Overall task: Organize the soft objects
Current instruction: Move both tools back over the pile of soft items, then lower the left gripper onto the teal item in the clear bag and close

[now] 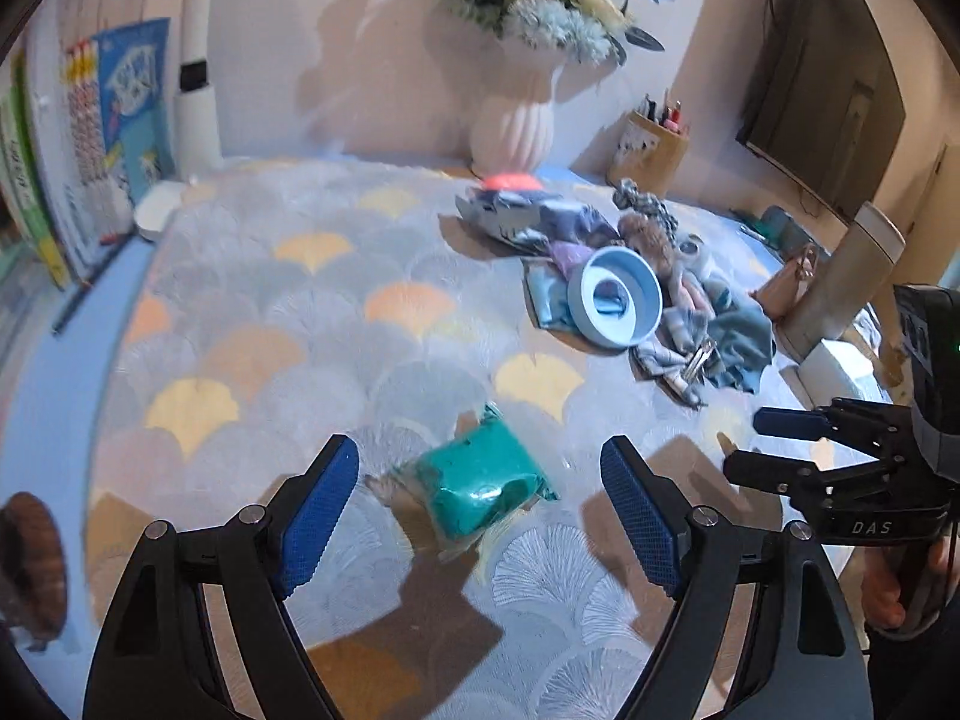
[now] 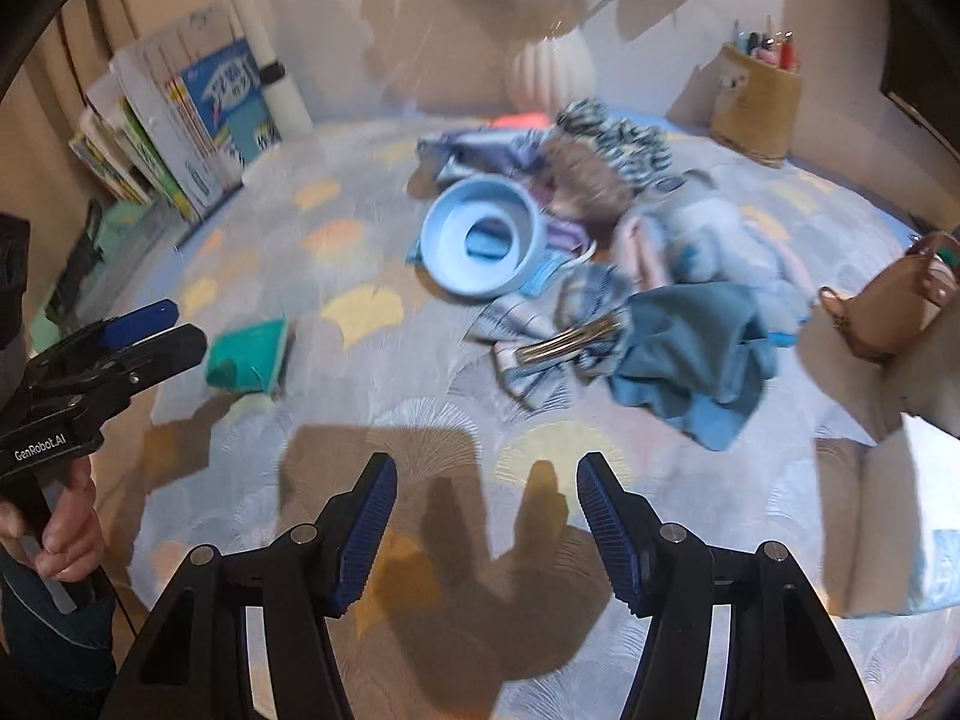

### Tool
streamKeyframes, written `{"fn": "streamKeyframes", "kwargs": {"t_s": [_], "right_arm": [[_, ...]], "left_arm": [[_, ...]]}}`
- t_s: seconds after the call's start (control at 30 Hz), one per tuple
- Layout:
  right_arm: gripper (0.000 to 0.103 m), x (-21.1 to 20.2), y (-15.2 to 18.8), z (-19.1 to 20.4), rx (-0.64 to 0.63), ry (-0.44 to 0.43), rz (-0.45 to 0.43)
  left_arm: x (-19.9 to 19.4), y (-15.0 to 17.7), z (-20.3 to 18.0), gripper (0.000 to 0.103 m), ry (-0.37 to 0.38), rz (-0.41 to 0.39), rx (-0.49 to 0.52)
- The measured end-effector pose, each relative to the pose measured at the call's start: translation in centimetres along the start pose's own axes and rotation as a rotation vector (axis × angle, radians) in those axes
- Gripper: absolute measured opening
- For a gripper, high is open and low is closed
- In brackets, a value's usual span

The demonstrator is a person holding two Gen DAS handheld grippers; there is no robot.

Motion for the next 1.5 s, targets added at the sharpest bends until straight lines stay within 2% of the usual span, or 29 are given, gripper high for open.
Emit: {"fn": "streamKeyframes", "kwargs": {"t_s": [0.23,0.37,0.5,0.57,0.63,0.7,0.8,0.93,1.5], "right_arm": [[0.061,2.8,0.2,0.3,0.017,-0.043,0.035],[0.061,4.0,-0.4,1.9,-0.067,0.032,0.020],[0.063,5.3,-2.1,1.2,-0.054,0.062,-0.009],[0.072,6.2,-3.1,0.7,-0.060,0.095,-0.020],[0.092,7.0,-3.5,0.6,-0.069,0.117,-0.026],[0.103,7.4,-3.6,0.2,-0.067,0.157,-0.032],[0.103,7.4,-3.6,-0.3,-0.031,0.134,-0.048],[0.103,7.3,-3.3,-0.3,-0.062,0.122,-0.082],[0.103,7.1,-2.8,-0.1,-0.065,0.127,-0.083]], "left_arm": [[1.9,0.6,0.4,0.082,0.036,0.010,-0.006],[2.4,0.7,0.6,0.082,0.050,0.022,-0.017],[3.1,1.1,0.3,0.082,0.048,0.052,0.000],[3.3,1.1,0.1,0.082,0.037,0.057,0.009],[3.2,1.2,0.1,0.082,0.046,0.051,0.008],[3.4,1.2,0.5,0.082,0.060,0.056,-0.010],[3.4,1.0,0.8,0.082,0.080,0.052,-0.032],[3.5,1.0,0.9,0.082,0.080,0.052,-0.039],[3.6,0.9,1.0,0.082,0.064,0.045,-0.040]]}}
Point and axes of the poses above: each gripper's, at about its wrist camera, not at the fingertips, and x roughly the way its jaws point, z to its left, y to its underside, the point moved 2 cm from there along x, roughly the way its jaws point, and after that the axes turned 12 degrees about -y, right-handed, at the moved point
